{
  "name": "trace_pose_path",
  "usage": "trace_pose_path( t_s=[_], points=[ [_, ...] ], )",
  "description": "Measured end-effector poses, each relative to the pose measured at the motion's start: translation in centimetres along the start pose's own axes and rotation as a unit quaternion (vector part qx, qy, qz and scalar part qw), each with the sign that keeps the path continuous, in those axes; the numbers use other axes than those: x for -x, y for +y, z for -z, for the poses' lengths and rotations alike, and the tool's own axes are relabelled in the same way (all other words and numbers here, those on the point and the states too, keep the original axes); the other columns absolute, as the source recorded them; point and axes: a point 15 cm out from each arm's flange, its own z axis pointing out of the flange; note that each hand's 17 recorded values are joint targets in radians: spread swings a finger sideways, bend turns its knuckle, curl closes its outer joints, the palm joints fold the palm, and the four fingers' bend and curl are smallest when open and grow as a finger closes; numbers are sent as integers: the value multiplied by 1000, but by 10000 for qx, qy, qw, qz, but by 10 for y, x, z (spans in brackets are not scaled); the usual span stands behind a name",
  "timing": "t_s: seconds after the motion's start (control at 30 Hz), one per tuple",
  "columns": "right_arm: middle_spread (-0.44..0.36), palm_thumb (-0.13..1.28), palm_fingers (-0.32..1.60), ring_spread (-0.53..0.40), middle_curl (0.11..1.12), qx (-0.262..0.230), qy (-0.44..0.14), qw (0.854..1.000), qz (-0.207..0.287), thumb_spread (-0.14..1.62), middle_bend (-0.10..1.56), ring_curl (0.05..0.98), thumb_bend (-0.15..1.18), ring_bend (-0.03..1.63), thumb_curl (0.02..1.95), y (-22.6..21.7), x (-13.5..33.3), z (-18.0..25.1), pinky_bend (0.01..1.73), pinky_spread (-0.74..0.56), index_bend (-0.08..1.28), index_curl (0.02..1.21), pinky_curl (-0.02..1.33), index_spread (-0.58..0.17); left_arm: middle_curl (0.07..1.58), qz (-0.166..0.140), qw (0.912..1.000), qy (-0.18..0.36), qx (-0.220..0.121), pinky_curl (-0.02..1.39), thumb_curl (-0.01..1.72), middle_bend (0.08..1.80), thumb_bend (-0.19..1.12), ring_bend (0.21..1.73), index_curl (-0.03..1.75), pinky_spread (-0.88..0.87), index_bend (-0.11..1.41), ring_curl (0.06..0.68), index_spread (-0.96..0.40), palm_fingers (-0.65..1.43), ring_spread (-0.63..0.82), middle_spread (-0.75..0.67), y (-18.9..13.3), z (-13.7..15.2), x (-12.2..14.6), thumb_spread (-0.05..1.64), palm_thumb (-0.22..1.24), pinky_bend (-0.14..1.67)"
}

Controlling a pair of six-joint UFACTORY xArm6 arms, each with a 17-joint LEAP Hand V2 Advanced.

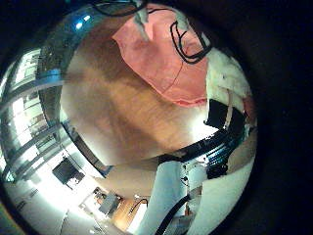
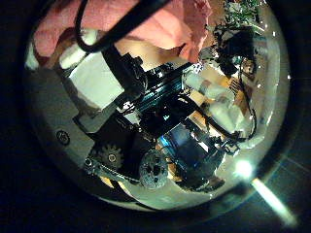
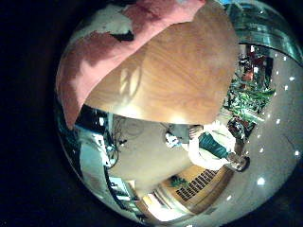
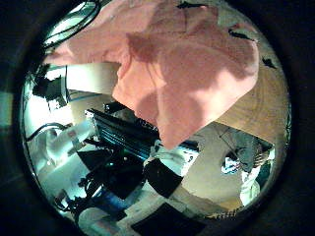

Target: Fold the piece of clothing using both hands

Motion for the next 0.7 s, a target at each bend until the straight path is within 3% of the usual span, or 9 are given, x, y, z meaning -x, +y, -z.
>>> trace_pose_path(
  t_s=[0.2,0.27,0.33,0.4,0.53,0.63,0.7],
  points=[
    [-161,437,219,-151,534,200,57,9998,14,1001,639,381,-24,902,370,-8,9,-15,792,192,184,452,295,-221,1200,-8,10000,28,24,853,742,828,-9,1390,1498,-682,315,543,-643,991,-439,-669,-1,-2,-1,1101,791,984],
    [-192,459,298,-208,554,241,166,9996,36,997,682,392,-20,952,373,-8,8,-17,789,89,174,443,282,-232,1201,1,10000,27,19,854,742,825,-8,1387,1500,-684,312,543,-640,993,-440,-671,-1,-1,-1,1105,794,981],
    [-231,522,514,-272,580,304,333,9990,39,994,706,425,-2,1055,386,-7,2,-20,955,-121,153,428,310,-271,1202,10,10000,27,17,855,741,822,-9,1385,1502,-685,308,543,-637,995,-440,-673,-1,0,-1,1106,794,978],
    [-266,596,597,-308,612,340,539,9980,-22,990,731,450,8,1095,405,-6,-5,-22,1067,-266,177,442,343,-308,1204,16,10000,33,25,856,741,819,-9,1383,1504,-686,305,544,-634,997,-441,-674,-1,-1,-1,1107,795,975],
    [-329,756,839,-339,692,356,827,9959,-87,965,804,504,33,1179,452,-6,-16,-22,1227,-373,275,516,416,-401,1206,22,10000,27,11,858,740,814,-9,1378,1508,-688,299,544,-628,1001,-442,-678,0,2,-1,1109,795,969],
    [-353,829,951,-334,753,343,871,9956,-87,942,840,537,24,1209,474,-6,-18,-21,1296,-362,407,602,463,-464,1208,32,10000,30,15,860,740,809,-9,1375,1511,-690,295,545,-624,1003,-442,-681,1,4,-1,1110,795,965],
    [-356,896,1085,-317,797,266,872,9958,-91,924,897,555,33,1220,497,-10,-17,-20,1297,-336,564,682,484,-487,1209,42,10000,45,0,861,739,806,-9,1373,1513,-691,292,545,-621,1005,-443,-682,1,5,-1,1110,795,962]
  ],
)
